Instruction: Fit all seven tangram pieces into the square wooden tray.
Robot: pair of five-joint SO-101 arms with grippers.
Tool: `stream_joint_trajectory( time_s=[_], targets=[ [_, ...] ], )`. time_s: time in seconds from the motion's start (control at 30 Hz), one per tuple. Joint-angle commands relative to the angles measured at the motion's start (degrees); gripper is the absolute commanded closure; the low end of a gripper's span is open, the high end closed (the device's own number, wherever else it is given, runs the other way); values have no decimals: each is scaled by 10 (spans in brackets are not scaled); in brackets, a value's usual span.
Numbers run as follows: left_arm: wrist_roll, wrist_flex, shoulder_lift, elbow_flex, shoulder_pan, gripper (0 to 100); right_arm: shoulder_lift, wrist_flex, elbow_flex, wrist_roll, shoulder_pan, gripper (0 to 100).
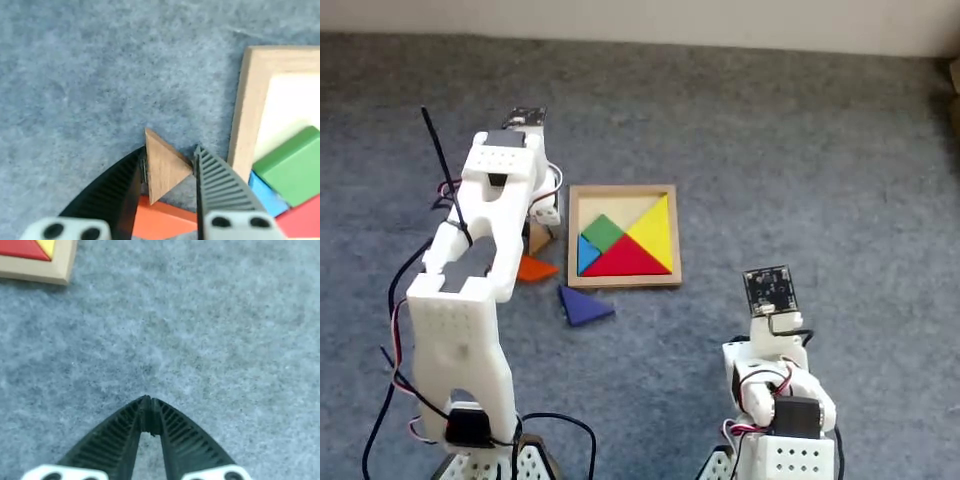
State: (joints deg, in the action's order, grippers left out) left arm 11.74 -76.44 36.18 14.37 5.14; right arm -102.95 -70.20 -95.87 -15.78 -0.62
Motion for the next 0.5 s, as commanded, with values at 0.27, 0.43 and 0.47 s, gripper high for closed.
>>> stream_joint_trajectory(
  time_s=[0.27, 0.43, 0.47],
  targets=[
    [-162, -141, -4, 172, -36, 870, -7, -3, -27, -4, 11, 992],
    [-300, -159, -3, 213, -74, 870, -7, -3, -27, -4, 11, 992],
    [-324, -158, -3, 219, -82, 870, -7, -3, -27, -4, 11, 992]
  ],
)
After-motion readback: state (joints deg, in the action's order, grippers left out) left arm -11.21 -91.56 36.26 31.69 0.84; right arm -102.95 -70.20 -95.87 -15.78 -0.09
